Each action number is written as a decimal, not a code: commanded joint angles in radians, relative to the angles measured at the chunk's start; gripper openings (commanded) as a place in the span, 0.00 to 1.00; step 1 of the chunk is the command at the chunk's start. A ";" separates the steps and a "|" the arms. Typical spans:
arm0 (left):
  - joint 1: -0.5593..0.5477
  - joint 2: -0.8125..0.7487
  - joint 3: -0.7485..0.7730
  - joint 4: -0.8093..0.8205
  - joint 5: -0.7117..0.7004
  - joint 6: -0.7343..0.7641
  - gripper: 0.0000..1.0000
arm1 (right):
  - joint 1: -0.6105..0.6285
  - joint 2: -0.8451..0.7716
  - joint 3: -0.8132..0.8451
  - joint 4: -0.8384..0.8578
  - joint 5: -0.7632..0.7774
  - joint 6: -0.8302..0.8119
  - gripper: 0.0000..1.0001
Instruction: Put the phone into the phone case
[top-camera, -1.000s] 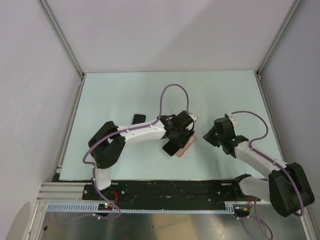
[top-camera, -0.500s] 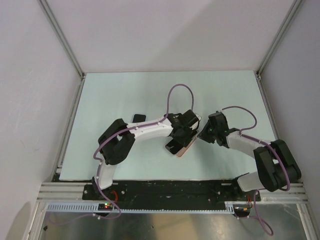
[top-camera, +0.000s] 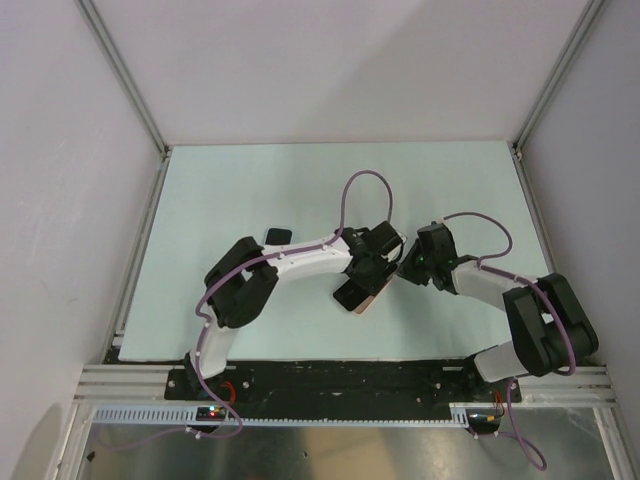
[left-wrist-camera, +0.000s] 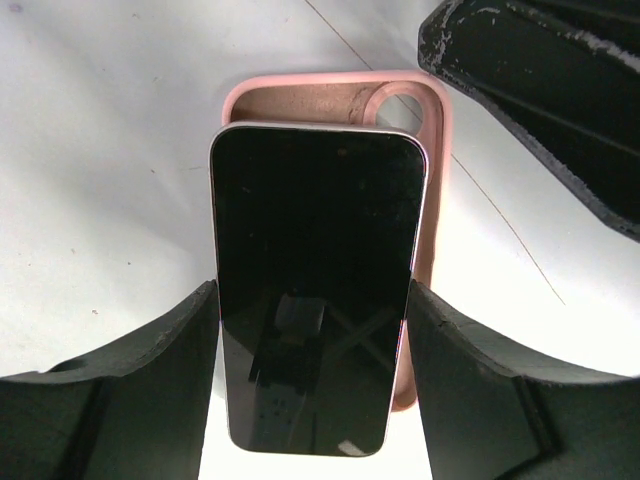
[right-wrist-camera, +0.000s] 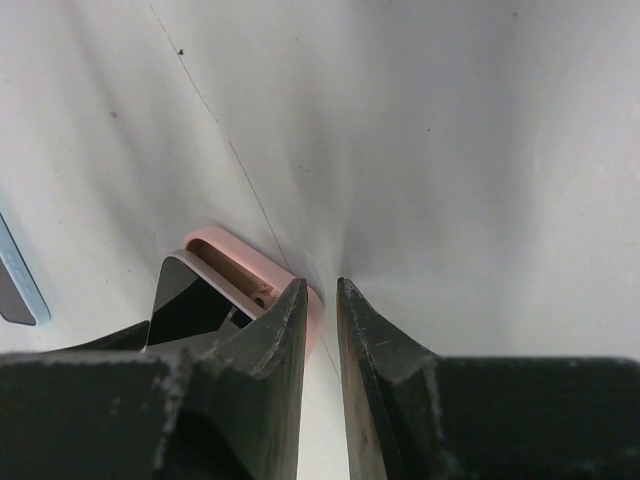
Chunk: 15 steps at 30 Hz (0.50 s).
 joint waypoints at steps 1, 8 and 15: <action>-0.017 0.006 0.057 0.004 0.019 -0.005 0.16 | -0.008 0.019 0.032 0.028 -0.011 -0.016 0.23; -0.021 0.007 0.068 0.005 0.024 -0.007 0.16 | -0.009 0.035 0.032 0.028 -0.019 -0.013 0.23; -0.028 0.005 0.075 0.004 0.036 -0.009 0.16 | -0.008 0.043 0.032 0.028 -0.021 -0.013 0.23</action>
